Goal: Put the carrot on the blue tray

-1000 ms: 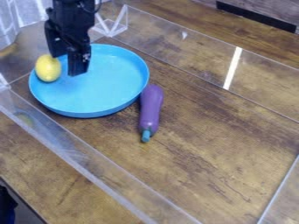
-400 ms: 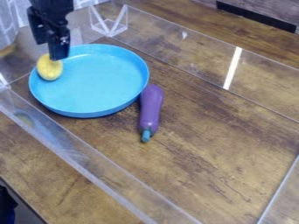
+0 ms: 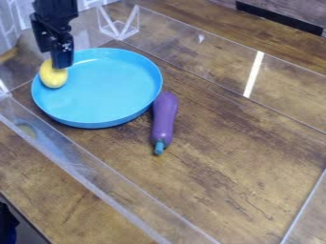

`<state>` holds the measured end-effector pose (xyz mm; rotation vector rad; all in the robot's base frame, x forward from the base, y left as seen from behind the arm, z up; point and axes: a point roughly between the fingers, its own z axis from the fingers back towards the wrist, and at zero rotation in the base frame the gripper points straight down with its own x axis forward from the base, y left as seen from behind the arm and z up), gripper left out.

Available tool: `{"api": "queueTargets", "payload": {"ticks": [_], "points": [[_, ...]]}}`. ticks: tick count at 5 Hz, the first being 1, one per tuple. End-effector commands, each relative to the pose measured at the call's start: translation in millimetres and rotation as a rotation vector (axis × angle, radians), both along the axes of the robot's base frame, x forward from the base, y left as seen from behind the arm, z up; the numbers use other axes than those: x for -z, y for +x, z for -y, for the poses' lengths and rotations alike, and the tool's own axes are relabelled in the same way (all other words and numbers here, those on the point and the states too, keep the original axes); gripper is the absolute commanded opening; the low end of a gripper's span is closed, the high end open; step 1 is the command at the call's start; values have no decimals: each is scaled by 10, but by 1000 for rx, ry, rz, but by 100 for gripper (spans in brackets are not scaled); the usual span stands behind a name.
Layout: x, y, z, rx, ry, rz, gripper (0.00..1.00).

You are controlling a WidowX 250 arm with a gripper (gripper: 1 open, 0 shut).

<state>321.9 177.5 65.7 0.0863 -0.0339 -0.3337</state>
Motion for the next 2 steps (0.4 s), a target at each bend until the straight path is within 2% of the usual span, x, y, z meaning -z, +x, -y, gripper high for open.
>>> {"api": "queueTargets", "payload": {"ticks": [1,2], "points": [[-144,77,-103,20,24,59,100],[-83,82,-129,49,17,57,100]]}}
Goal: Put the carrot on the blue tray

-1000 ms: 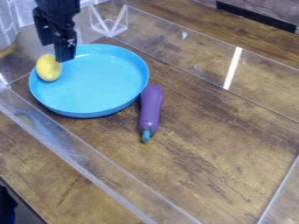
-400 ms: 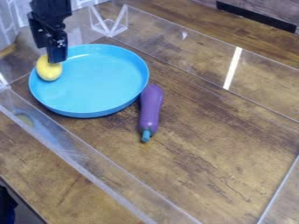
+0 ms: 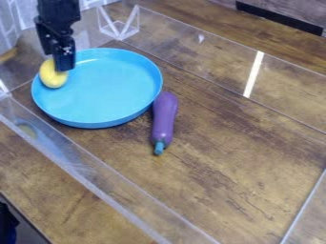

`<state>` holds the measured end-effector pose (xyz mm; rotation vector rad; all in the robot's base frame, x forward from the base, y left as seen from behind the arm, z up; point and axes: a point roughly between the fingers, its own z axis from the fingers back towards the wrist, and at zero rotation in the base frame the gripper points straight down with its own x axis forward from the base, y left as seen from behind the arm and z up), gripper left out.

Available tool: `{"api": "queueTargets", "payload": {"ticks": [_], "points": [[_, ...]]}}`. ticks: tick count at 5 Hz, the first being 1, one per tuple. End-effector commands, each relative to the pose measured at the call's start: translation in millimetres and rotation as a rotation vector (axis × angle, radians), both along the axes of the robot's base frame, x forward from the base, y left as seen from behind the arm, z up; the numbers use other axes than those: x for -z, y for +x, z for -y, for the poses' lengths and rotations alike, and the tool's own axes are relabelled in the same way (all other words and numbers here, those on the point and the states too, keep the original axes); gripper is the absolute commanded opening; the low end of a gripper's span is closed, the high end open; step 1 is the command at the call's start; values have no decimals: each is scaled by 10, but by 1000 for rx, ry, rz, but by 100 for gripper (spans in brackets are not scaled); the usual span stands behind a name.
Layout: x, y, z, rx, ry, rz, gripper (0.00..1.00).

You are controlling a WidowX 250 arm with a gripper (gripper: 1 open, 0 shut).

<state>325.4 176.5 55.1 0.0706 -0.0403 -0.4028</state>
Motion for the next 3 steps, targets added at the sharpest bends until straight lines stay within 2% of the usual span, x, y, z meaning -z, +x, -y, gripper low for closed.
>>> {"api": "queueTargets", "payload": {"ticks": [1,3], "points": [[-132,60,-161,11,25,58,100],[-186,215,-64,-12,27,52,100]]}}
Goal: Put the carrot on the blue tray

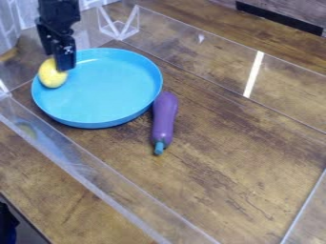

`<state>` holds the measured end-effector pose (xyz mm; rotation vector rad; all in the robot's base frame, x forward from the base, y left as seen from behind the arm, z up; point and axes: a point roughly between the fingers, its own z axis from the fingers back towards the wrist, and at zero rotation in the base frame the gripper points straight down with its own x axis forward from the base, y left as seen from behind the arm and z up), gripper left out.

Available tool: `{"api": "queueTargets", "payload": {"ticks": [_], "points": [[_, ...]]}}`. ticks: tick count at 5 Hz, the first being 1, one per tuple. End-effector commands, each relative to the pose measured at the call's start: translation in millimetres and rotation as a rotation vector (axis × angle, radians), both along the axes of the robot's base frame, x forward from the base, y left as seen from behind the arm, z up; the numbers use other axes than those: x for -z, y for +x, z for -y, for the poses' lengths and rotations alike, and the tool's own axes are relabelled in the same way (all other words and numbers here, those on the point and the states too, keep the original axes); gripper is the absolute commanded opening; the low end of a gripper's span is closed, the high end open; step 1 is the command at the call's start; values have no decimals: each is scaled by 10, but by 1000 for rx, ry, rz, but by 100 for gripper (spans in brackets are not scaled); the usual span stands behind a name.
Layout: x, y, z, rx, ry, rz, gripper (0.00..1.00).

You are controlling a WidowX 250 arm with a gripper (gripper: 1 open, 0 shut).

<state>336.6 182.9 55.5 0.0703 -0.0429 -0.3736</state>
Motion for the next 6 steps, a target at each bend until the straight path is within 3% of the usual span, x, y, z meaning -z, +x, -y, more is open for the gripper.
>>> {"api": "queueTargets", "payload": {"ticks": [1,3,5,6], "points": [[-137,113,-26,42,26,47,100],[-58,121,-74,88,20,44,100],[-48,374,-123,31,20,41,100],[-133,436,-67,-82,24,41,100]]}}
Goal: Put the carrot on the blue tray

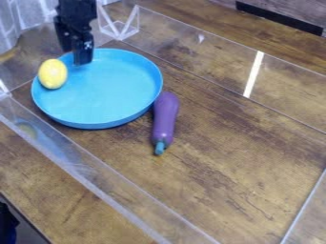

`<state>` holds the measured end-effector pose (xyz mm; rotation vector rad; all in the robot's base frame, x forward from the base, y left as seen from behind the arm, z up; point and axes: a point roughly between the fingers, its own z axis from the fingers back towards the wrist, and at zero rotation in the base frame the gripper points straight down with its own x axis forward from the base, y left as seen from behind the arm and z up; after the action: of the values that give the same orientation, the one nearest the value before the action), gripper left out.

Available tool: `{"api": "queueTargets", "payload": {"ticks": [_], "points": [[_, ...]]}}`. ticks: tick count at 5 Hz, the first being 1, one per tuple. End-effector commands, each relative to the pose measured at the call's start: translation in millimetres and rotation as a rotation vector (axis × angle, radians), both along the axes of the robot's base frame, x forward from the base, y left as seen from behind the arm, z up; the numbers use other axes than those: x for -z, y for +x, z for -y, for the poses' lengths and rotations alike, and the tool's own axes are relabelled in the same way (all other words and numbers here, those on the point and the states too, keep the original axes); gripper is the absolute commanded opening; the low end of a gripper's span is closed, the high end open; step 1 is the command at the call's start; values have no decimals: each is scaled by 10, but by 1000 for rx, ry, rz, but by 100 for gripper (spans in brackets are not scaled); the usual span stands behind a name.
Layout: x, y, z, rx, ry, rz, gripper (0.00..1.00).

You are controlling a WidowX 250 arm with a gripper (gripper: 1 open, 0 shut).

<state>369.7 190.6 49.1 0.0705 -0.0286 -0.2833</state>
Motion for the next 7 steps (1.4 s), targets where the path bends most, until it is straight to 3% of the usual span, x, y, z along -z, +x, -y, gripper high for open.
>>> {"api": "queueTargets", "payload": {"ticks": [1,4,5,7], "points": [[-300,172,45,-103,28,52,100],[-282,32,62,-13,27,55,100],[-246,82,20,-37,27,56,0],[-187,204,-52,-79,39,60,0]]}}
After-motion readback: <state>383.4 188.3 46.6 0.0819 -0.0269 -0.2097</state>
